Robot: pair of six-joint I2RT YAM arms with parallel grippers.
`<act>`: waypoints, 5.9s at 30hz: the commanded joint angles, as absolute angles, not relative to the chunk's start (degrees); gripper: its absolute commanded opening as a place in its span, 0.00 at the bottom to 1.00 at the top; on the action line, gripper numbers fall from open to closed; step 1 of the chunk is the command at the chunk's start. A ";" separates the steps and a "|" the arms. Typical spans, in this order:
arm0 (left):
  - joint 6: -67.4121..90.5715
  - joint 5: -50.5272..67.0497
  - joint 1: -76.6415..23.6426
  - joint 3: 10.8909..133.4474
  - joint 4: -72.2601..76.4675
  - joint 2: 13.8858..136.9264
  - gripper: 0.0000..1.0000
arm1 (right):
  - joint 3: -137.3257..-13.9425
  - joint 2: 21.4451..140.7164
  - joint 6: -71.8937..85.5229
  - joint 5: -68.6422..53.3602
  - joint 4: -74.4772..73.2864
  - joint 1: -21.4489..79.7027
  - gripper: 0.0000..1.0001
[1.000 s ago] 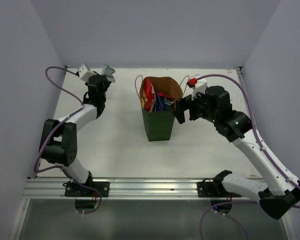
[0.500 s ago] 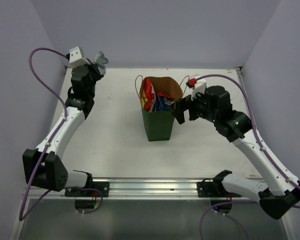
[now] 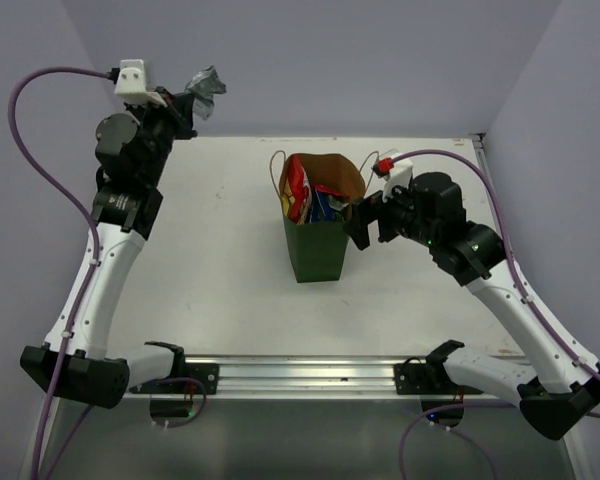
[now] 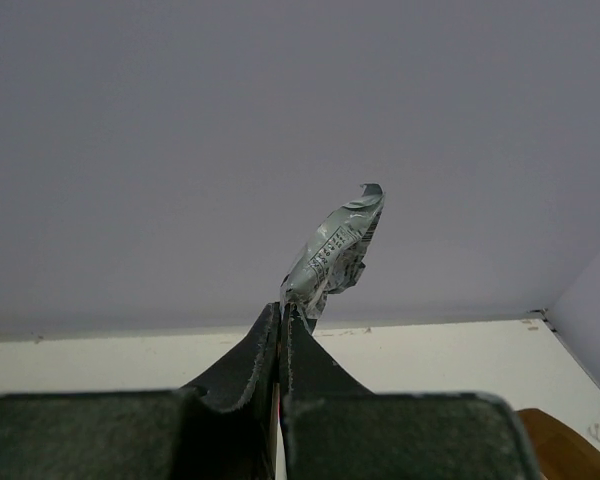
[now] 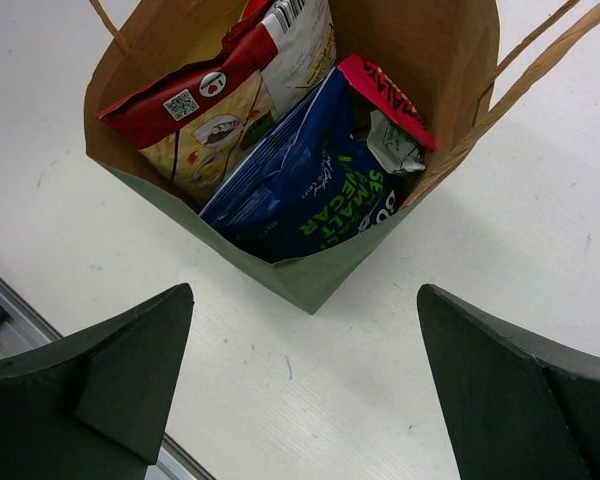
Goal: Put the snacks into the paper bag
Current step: Place the snack in the paper bag, then adjust the snack in the paper bag.
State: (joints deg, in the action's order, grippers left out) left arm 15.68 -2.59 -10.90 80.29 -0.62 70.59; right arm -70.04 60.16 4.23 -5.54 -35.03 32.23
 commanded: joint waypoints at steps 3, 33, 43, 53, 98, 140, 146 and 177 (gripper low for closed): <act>9.85 8.42 -12.39 84.63 -2.72 68.12 0.00 | -70.05 58.89 3.52 -6.94 -32.26 32.17 0.99; -17.48 37.08 -30.15 91.84 -4.04 79.97 0.00 | -70.05 57.31 3.52 -6.07 -32.96 32.17 0.98; -25.30 42.19 -30.15 95.27 -12.54 87.53 0.00 | -70.22 57.13 3.43 -5.27 -33.58 32.26 0.99; -32.34 42.54 -30.59 98.43 -18.01 92.28 0.02 | -70.31 57.66 3.60 -4.92 -33.40 32.17 0.99; -2.90 18.84 -37.52 99.13 -12.29 92.11 0.56 | -71.46 58.01 4.04 -3.69 -33.75 32.17 0.99; 24.70 -22.50 -48.16 105.47 -21.09 110.21 0.35 | -70.05 56.69 5.27 -2.29 -33.75 32.17 0.98; 25.05 -22.50 -47.90 104.59 -21.89 110.13 0.25 | -70.05 56.95 5.27 -2.72 -33.31 32.25 0.99; 26.99 -14.59 -44.47 101.42 -16.87 106.69 0.39 | -70.93 57.57 5.01 -3.34 -33.58 32.25 0.99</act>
